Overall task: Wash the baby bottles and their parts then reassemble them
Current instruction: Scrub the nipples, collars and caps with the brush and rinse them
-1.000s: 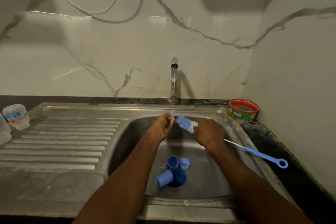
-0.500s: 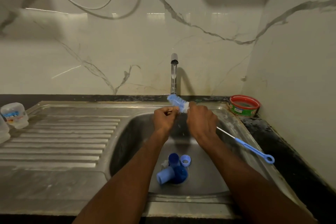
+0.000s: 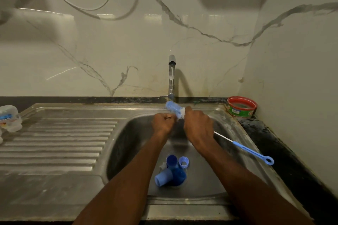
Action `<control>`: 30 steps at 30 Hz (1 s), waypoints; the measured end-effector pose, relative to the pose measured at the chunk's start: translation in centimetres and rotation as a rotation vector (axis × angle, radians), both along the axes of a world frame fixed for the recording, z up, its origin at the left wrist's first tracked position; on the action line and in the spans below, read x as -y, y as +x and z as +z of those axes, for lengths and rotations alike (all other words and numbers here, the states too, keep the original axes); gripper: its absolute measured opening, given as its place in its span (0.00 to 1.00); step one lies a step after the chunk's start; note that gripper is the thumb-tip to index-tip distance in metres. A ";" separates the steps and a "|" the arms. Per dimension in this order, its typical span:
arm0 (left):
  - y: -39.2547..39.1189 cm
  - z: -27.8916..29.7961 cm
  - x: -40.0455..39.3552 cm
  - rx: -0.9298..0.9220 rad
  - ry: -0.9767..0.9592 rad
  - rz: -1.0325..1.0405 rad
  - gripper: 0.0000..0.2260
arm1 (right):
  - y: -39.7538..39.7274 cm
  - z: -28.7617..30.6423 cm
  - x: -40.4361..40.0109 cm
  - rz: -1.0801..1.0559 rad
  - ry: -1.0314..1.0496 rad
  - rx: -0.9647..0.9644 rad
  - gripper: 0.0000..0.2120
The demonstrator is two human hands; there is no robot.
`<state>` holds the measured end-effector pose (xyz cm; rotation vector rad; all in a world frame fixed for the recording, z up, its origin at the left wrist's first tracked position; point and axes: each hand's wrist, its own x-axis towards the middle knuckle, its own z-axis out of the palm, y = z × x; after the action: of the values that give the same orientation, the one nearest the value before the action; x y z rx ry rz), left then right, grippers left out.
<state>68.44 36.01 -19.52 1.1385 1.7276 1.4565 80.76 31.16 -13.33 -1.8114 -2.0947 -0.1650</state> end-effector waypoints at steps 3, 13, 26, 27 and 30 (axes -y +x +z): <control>0.7 0.2 0.6 0.029 0.076 -0.124 0.07 | -0.4 0.3 -0.9 -0.021 0.033 -0.040 0.16; -0.2 0.7 -1.1 0.759 -0.031 -0.139 0.07 | 0.1 -0.1 -0.4 -0.022 0.036 -0.257 0.13; 0.7 1.4 -1.2 0.893 0.092 -0.073 0.09 | -0.7 -0.1 -0.9 -0.017 0.003 -0.321 0.11; 0.5 1.3 -1.3 0.882 0.087 -0.058 0.09 | -0.9 -0.5 -0.5 -0.001 -0.005 -0.297 0.12; 0.8 1.1 -1.4 0.831 0.061 -0.013 0.10 | -1.3 -0.7 0.1 -0.005 0.027 -0.253 0.13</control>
<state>69.25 37.43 -18.47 0.4396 1.0864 1.6543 79.50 31.02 -14.06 -1.7226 -1.9028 0.0332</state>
